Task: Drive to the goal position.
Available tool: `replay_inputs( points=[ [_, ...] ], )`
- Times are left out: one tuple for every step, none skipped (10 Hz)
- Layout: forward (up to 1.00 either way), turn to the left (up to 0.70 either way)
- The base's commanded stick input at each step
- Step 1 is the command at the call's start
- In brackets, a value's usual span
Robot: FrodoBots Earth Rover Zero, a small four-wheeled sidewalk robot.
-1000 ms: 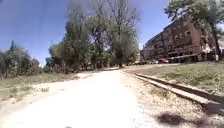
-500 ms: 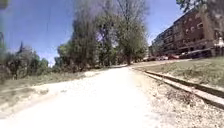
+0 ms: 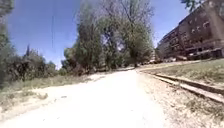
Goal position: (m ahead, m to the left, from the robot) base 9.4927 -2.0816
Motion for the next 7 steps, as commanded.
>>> replay_inputs(
  points=[
    [0.85, 0.00],
    [0.85, 0.00],
    [0.85, 0.00],
    [0.85, 0.00],
    [0.85, 0.00],
    [0.85, 0.00],
    [0.85, 0.00]
  ],
)
